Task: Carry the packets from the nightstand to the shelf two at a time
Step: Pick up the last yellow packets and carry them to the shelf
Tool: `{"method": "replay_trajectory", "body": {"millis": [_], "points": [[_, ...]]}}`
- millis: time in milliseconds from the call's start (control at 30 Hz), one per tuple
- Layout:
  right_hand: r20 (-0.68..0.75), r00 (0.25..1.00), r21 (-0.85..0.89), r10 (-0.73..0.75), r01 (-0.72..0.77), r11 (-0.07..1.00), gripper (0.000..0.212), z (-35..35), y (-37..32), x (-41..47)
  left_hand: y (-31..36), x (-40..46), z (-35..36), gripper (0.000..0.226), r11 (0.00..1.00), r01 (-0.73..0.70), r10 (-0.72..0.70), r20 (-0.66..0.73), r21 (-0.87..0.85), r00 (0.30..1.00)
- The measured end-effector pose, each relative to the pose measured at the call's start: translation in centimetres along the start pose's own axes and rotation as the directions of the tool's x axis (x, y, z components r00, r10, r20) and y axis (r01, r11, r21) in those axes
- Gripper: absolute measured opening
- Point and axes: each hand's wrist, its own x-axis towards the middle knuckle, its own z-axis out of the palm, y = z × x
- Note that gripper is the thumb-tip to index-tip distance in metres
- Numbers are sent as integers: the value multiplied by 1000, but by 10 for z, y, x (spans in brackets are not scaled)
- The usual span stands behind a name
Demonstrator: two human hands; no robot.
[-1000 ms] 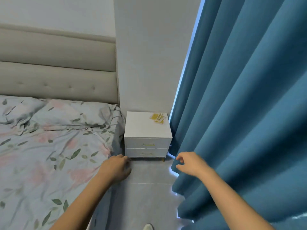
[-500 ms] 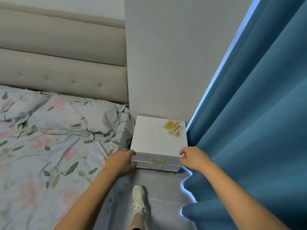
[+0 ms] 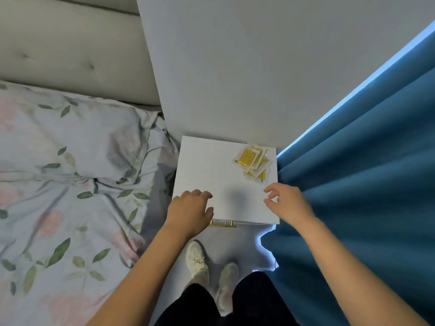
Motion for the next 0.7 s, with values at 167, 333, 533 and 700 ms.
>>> {"method": "replay_trajectory", "body": {"millis": [167, 333, 533, 700], "points": [[26, 996, 120, 84, -86, 989, 23, 31, 27, 79, -5, 63, 40, 42, 999, 37, -36, 60, -26, 998], [-47, 969, 375, 241, -207, 904, 32, 69, 48, 156, 2, 115, 86, 41, 976, 30, -17, 65, -215, 998], [-169, 895, 615, 413, -231, 753, 47, 120, 46, 270, 4, 144, 136, 40, 906, 96, -71, 77, -413, 995], [-227, 831, 447, 507, -374, 813, 86, 156, 39, 341, -2, 160, 161, 40, 892, 142, -105, 108, -430, 989]]}}
